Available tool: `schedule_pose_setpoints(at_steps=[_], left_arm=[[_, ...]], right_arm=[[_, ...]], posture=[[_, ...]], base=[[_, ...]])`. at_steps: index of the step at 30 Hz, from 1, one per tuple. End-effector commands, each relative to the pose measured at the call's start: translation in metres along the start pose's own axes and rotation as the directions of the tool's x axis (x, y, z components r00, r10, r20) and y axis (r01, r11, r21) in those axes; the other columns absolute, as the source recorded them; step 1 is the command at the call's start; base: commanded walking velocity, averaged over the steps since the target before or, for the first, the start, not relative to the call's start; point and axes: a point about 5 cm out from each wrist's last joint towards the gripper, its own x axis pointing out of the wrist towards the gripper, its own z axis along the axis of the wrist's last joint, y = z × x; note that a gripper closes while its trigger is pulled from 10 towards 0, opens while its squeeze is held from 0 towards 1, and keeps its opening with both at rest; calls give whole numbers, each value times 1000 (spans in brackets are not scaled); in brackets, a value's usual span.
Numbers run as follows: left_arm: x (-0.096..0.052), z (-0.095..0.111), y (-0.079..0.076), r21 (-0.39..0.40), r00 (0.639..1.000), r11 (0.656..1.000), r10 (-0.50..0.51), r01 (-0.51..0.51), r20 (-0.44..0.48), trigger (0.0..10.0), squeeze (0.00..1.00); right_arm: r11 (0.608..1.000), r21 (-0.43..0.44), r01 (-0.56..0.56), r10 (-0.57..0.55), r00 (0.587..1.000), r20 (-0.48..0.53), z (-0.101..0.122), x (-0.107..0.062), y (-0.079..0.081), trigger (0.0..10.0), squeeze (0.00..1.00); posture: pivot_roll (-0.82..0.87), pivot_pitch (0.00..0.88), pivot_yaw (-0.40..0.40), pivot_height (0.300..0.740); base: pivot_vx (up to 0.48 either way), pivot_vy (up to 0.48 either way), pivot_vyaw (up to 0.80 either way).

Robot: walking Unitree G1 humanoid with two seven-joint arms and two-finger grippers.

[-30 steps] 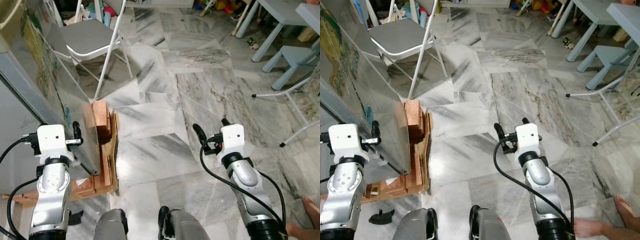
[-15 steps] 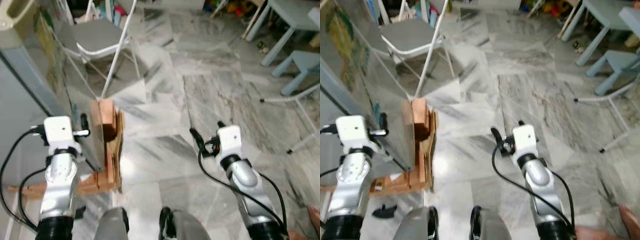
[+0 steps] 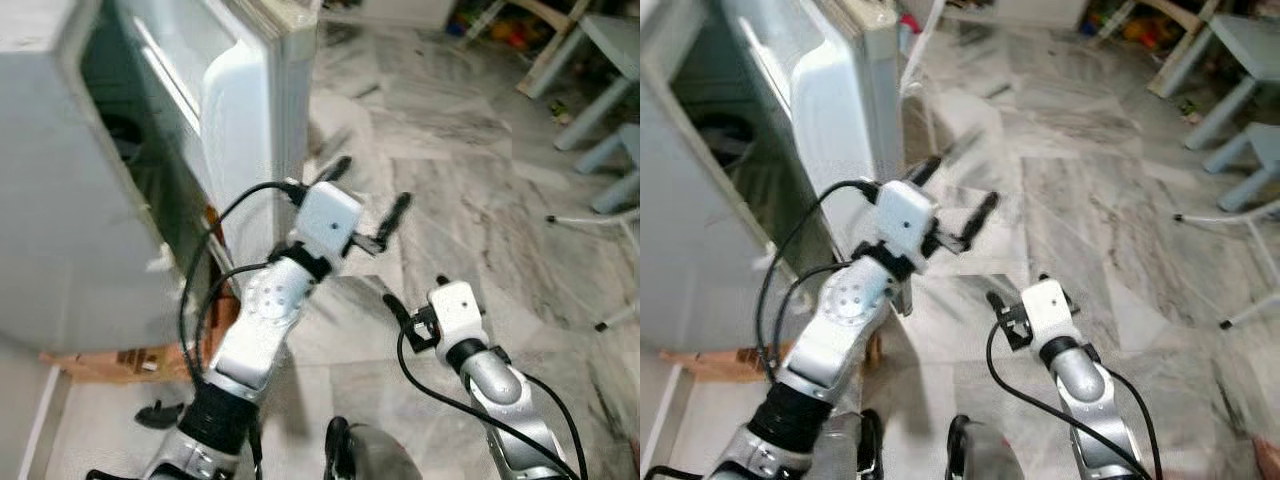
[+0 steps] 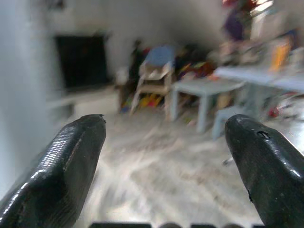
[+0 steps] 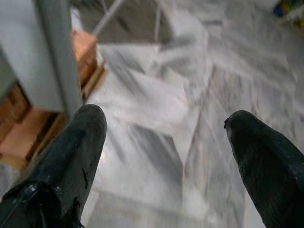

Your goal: Restocking fridge

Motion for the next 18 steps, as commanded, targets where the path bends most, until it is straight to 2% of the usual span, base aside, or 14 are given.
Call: schedule_pose_setpoints(at_steps=[1, 4, 7, 9, 12, 15, 16, 18], left_arm=[[-6, -7, 9, -8, 998, 998, 55, -55, -35, 10000, 0], [-20, -15, 27, 37, 991, 994, 108, -105, -79, 10000, 0], [-31, -18, 37, 71, 986, 989, 136, -129, -100, 10000, 0], [-42, -20, 46, 100, 977, 981, 177, -166, -117, 10000, 0], [-52, -21, 50, 120, 969, 975, 205, -189, -136, 10000, 0], [-63, -22, 50, 132, 964, 972, 215, -195, -155, 10000, 0], [-71, -22, 51, 146, 959, 969, 225, -202, -171, 10000, 0], [-75, -24, 51, 149, 956, 967, 231, -206, -181, 10000, 0]], right_arm=[[1000, 7, 7, -7, 1000, -1, 1, 0, -3, 10000, 0], [1000, 16, -5, 5, 1000, 0, 1, 1, -1, 10000, 0], [1000, 16, -12, 12, 1000, 2, 2, 2, -1, 10000, 0], [999, 30, -17, 16, 1000, 8, 4, 3, -1, 10000, 0], [998, 61, -15, 13, 1000, 28, 8, 4, -2, 10000, 0], [999, 46, -28, 26, 998, 57, 14, 7, 1, 10000, 0], [998, 56, -30, 25, 996, 88, 21, 10, 3, 10000, 0], [998, 60, -28, 22, 995, 98, 24, 12, 5, 10000, 0]], posture=[[70, 134, -73, 740], [83, 139, -72, 740], [85, 145, -67, 740], [95, 154, -60, 740], [105, 160, -54, 740], [111, 164, -51, 740], [114, 173, -46, 740], [115, 175, -51, 740]], base=[[0, 0, 0], [0, 0, 0], [0, 0, 0], [0, -371, 0], [0, -424, 0], [244, -410, 0], [285, -382, 0], [294, -375, 0]])
